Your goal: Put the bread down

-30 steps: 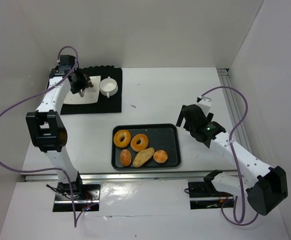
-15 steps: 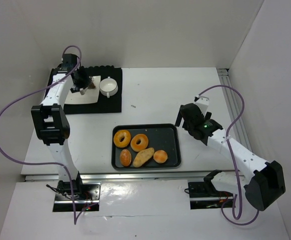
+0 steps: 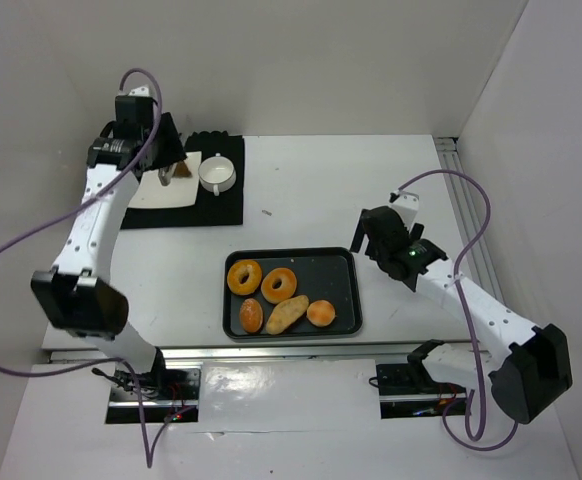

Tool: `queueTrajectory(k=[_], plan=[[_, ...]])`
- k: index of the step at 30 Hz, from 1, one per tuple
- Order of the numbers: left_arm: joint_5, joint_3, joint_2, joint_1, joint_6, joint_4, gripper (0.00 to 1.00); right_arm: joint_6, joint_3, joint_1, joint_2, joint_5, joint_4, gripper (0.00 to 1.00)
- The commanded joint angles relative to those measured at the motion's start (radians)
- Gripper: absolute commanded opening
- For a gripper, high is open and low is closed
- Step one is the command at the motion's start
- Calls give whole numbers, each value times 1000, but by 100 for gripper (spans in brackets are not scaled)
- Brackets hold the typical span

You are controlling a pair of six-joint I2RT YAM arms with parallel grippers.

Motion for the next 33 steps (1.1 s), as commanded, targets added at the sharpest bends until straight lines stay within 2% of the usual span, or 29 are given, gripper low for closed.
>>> queueTrajectory(k=[1, 6, 9, 13, 18, 24, 29, 33], plan=[[51, -58, -133, -113, 99, -70, 65, -4, 25, 8, -39, 16, 37, 99], [131, -272, -268, -372, 174, -144, 58, -4, 25, 8, -74, 16, 17, 99], [188, -351, -368, -484, 196, -188, 58, -4, 16, 8, -95, 27, 17, 99], [222, -379, -426, -609, 176, -286, 60, -4, 16, 8, -96, 27, 6, 99], [208, -431, -416, -788, 87, -355, 60, 5, 16, 8, -96, 17, 6, 99], [167, -449, -394, -902, 8, -441, 61, 5, 16, 8, -96, 8, 6, 99], [157, -459, -405, -939, -28, -478, 66, 5, 16, 8, -96, -1, 17, 99], [157, -477, -386, -969, -48, -475, 66, 16, 16, 8, -86, -1, 17, 99]])
